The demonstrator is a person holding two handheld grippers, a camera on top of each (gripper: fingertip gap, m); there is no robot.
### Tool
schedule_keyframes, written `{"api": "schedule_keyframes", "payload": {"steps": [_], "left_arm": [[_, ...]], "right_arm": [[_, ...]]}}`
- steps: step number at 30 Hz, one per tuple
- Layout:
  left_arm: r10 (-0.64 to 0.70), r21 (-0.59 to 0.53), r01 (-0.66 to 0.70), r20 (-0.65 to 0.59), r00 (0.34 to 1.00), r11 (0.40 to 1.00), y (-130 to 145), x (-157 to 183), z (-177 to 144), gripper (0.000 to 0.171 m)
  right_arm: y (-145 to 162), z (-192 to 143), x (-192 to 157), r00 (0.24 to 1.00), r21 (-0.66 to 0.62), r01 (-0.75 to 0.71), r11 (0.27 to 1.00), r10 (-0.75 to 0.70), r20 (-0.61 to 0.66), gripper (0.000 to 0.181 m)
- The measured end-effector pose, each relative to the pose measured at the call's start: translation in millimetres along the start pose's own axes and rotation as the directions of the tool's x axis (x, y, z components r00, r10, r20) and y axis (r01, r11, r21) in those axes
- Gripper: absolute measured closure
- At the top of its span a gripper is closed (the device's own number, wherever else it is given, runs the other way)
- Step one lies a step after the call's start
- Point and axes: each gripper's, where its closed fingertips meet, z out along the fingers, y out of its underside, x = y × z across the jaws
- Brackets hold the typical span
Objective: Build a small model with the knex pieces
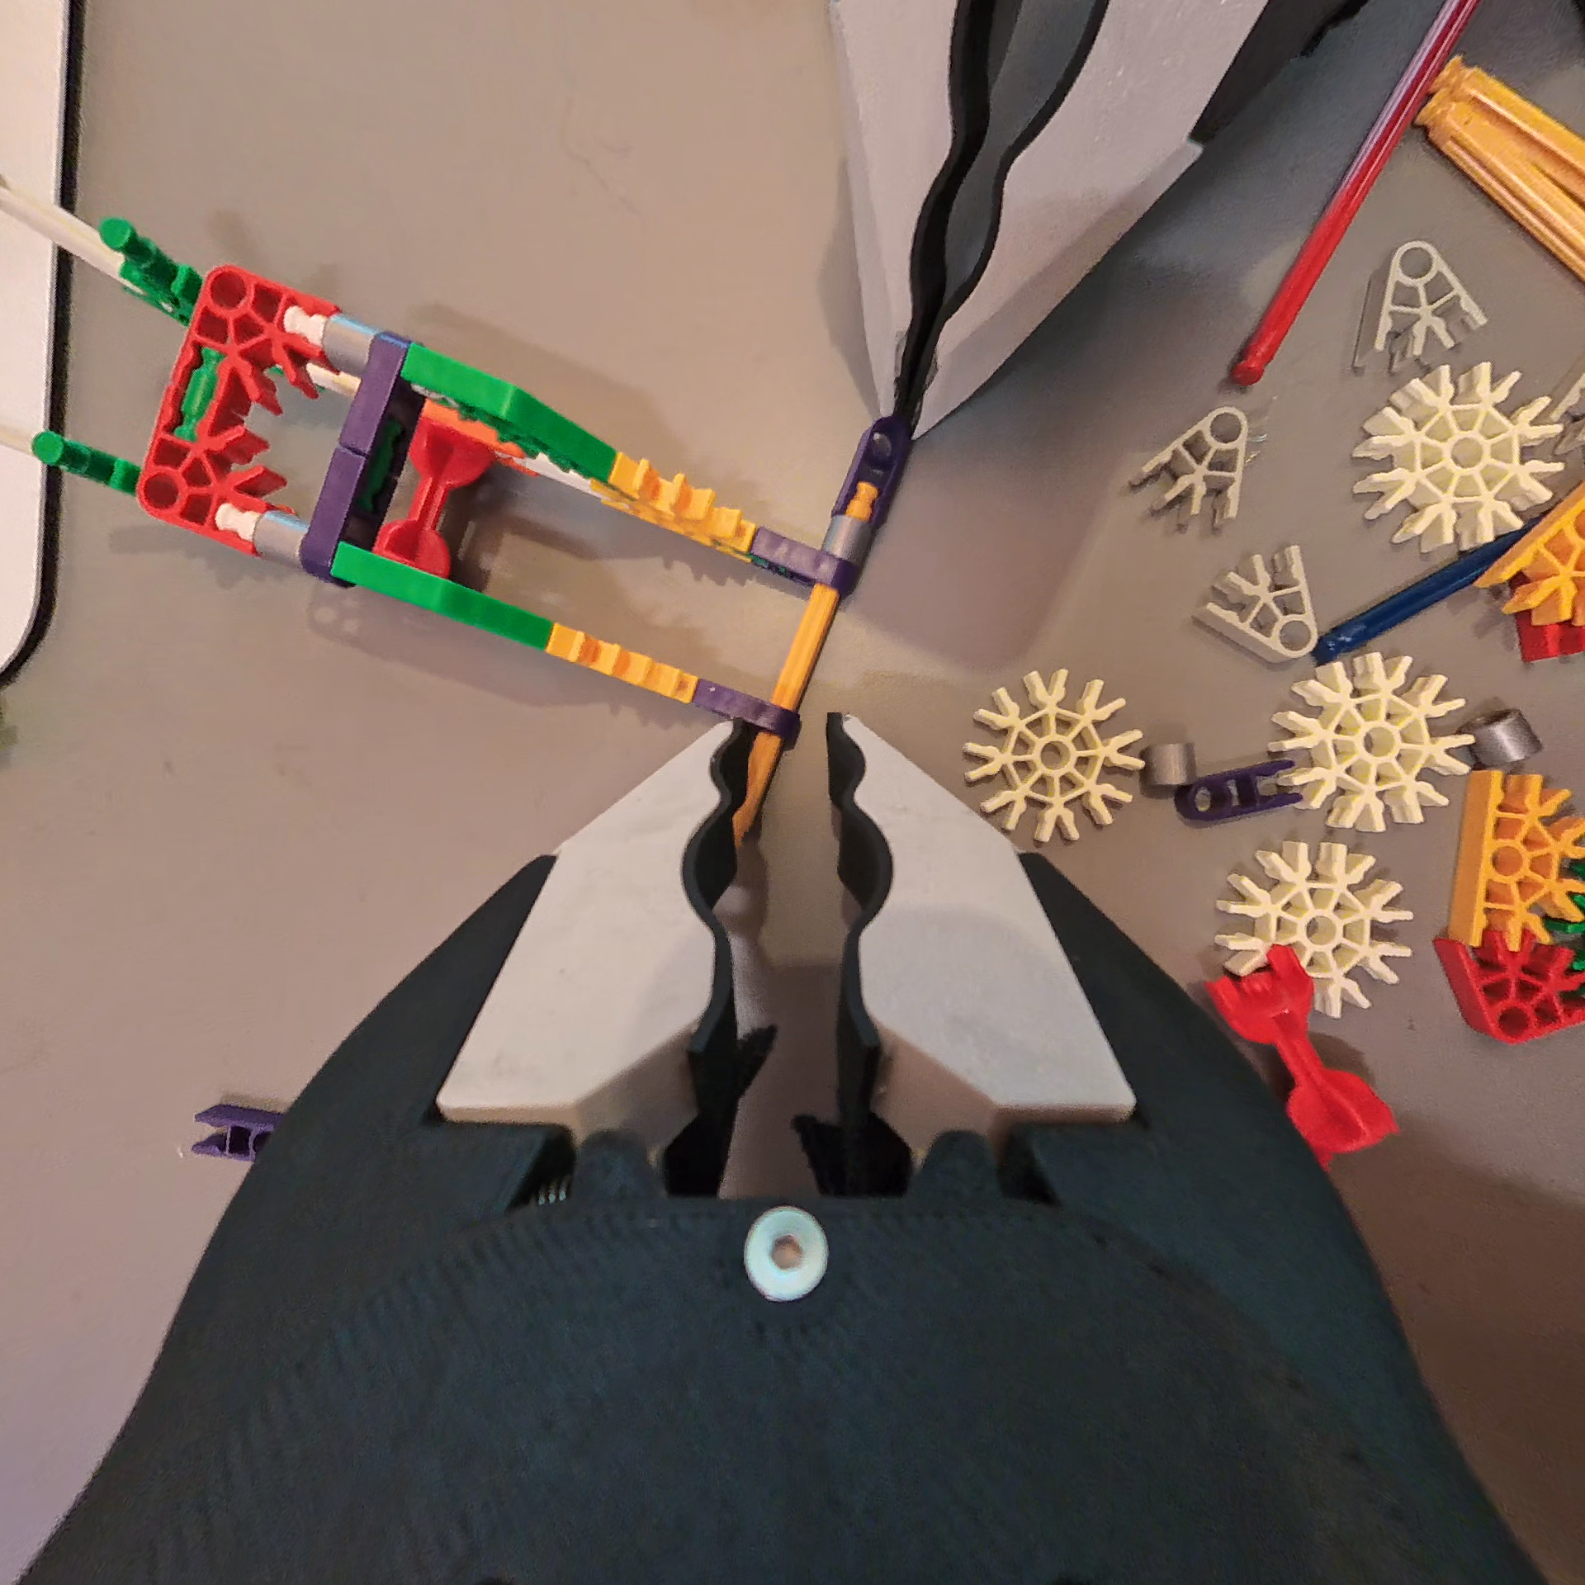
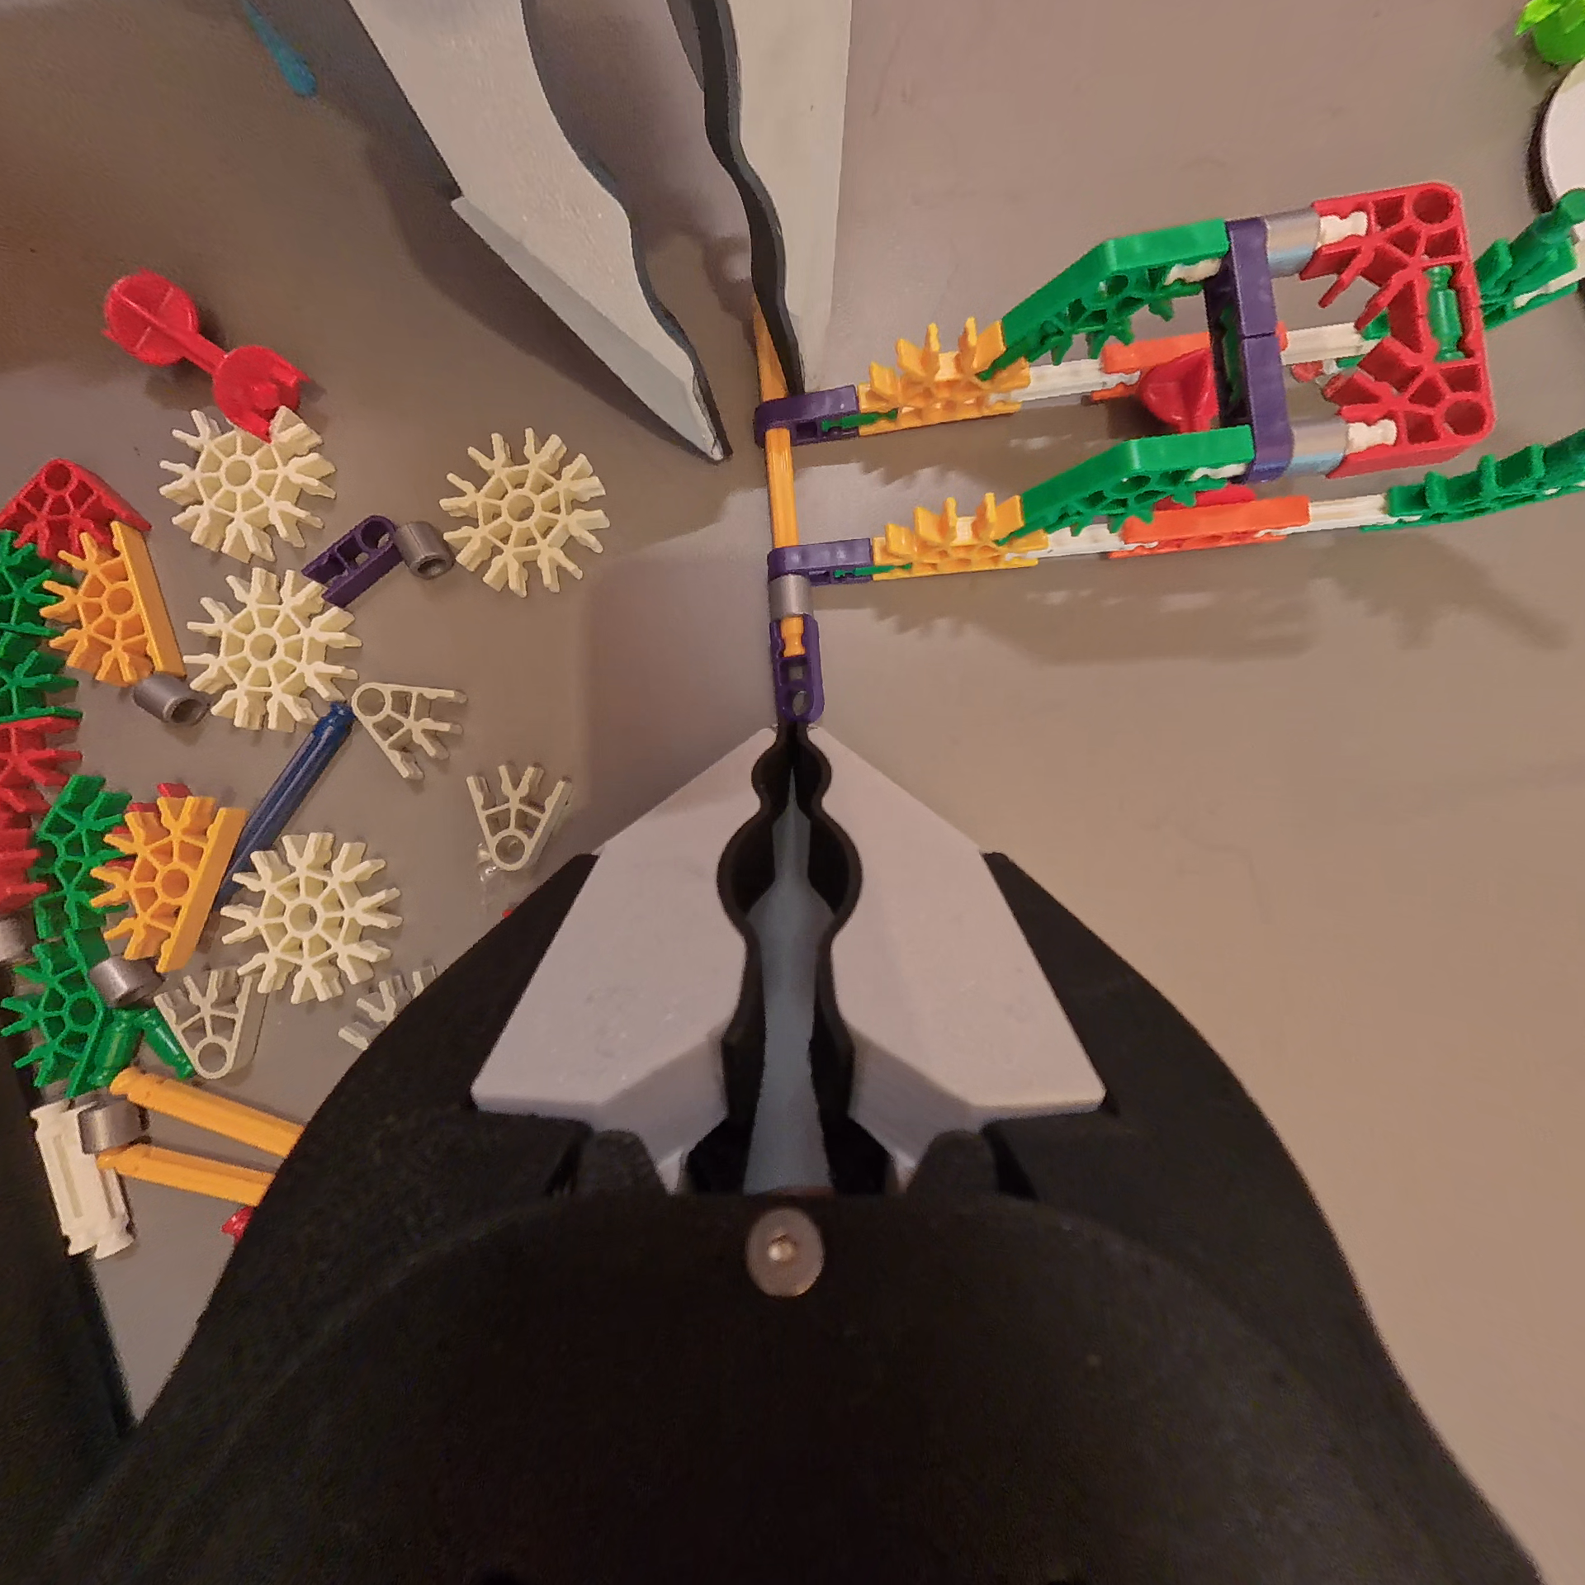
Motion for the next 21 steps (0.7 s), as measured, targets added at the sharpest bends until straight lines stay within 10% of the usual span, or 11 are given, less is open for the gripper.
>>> {"api": "schedule_keyframes", "payload": {"steps": [21], "left_arm": [[-0.185,0.123,0.197,-0.100,0.978,0.973,-30,34,1,0.134]], "right_arm": [[37,-54,46,0.970,0.016,-0.158,0.987,0.158,-0.185,0.172]]}}
